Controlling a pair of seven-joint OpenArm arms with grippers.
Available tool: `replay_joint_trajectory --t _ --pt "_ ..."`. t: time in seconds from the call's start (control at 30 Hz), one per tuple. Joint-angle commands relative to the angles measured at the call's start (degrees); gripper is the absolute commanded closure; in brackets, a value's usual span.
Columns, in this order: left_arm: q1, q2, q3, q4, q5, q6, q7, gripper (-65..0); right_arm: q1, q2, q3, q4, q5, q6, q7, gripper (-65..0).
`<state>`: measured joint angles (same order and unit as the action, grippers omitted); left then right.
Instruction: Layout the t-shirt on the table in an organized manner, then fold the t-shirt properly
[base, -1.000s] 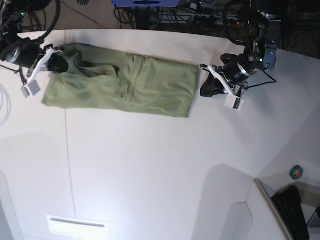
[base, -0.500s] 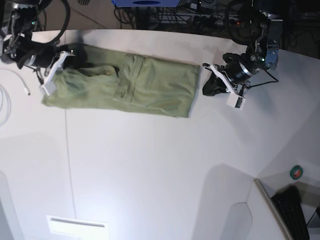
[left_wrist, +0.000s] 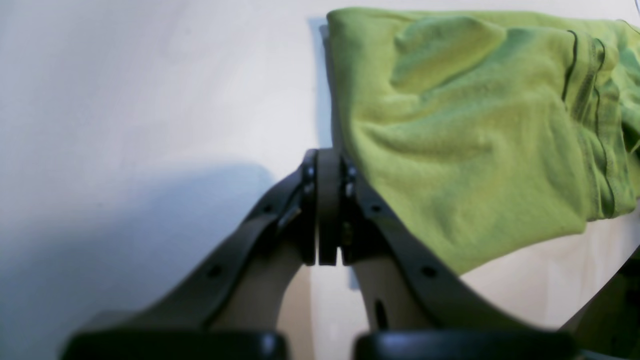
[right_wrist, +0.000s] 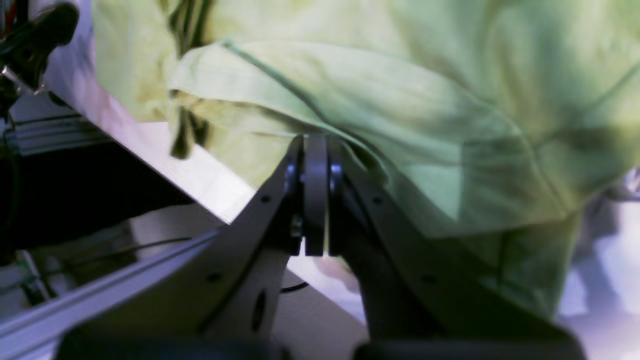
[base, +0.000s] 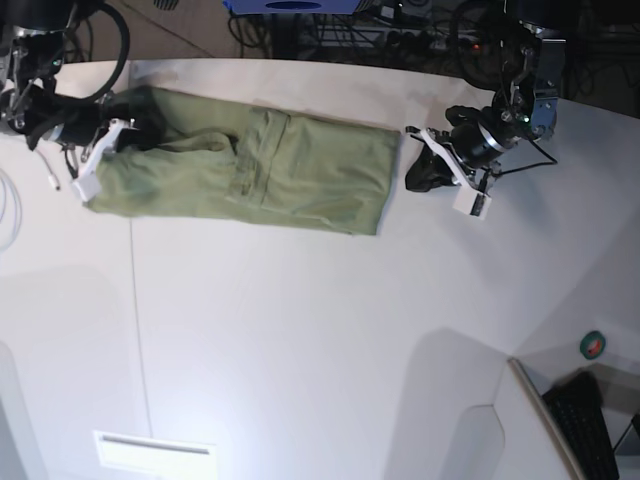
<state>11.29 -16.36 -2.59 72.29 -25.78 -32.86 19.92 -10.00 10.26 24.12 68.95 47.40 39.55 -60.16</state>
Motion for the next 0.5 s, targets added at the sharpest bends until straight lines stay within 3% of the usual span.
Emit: replay_joint_trajectory --t 0.0,0.23,0.47 --pt "-0.6 -0.6 -0.4 0.8 -0.8 -0.3 -1.1 0.0 0.5 0.9 0.1 -0.5 0.2 0.4 0.9 0.0" --pt "-0.7 -0.6 -0.4 0.8 -0.8 -0.3 -1.1 0.0 1.5 0.9 0.1 -3.3 -1.2 0.4 2.0 0.0" --pt "-0.7 -0.6 -0.4 0.8 -0.8 -0.3 -1.1 0.0 -0.2 0.6 0.4 10.0 -1.1 0.4 -1.9 0.0"
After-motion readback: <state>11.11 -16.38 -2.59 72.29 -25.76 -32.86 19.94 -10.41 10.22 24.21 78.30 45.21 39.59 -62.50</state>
